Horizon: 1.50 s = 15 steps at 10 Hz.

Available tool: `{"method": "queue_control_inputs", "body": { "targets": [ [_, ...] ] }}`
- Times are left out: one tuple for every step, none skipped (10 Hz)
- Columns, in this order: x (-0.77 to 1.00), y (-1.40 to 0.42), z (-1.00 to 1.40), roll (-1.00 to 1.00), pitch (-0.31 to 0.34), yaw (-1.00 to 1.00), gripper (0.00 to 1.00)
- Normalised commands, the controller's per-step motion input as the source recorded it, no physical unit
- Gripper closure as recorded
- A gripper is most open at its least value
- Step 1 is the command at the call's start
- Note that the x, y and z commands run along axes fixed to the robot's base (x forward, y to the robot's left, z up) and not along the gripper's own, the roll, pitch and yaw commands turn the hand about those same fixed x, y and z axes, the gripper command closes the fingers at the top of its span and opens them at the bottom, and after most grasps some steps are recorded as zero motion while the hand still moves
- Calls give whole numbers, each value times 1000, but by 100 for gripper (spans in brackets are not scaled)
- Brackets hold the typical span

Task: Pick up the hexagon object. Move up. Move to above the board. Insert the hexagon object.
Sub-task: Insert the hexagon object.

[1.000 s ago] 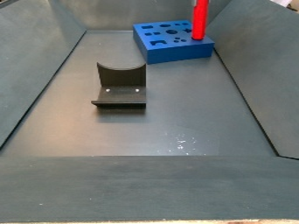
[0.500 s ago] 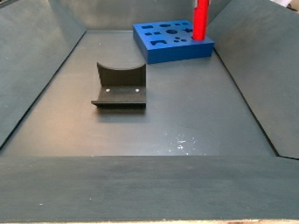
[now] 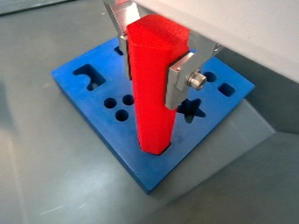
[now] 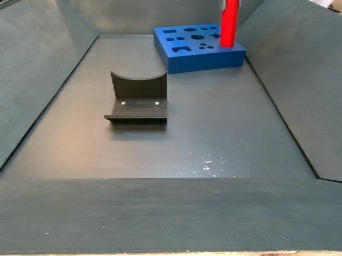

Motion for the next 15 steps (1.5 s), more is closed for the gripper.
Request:
{"method": "queue_control_inputs", "body": {
  "targets": [
    [0, 0, 0, 10, 0, 0, 100],
    [0, 0, -297, 199, 0, 574, 100],
    [-37, 0, 0, 0, -9, 0, 100],
    [0, 0, -134, -24, -13, 0, 100],
    [523, 143, -383, 0, 0, -229, 100],
    [817, 303, -311, 0, 64, -214, 100],
    [971, 340, -217, 0, 127, -154, 100],
    [597, 117, -129, 16, 137, -77, 100],
    [0, 3, 0, -4, -7, 0, 100],
    [-120, 0, -500, 0, -106, 0, 100],
    [-129, 80, -797, -19, -229, 189, 100],
    [-114, 80, -794, 0, -236, 191, 100],
    [-86, 0, -763, -31, -243, 183, 100],
    [-94, 0, -554, -74, -339, 157, 100],
    [-194, 0, -651, 0, -326, 0, 100]
  ]
}}
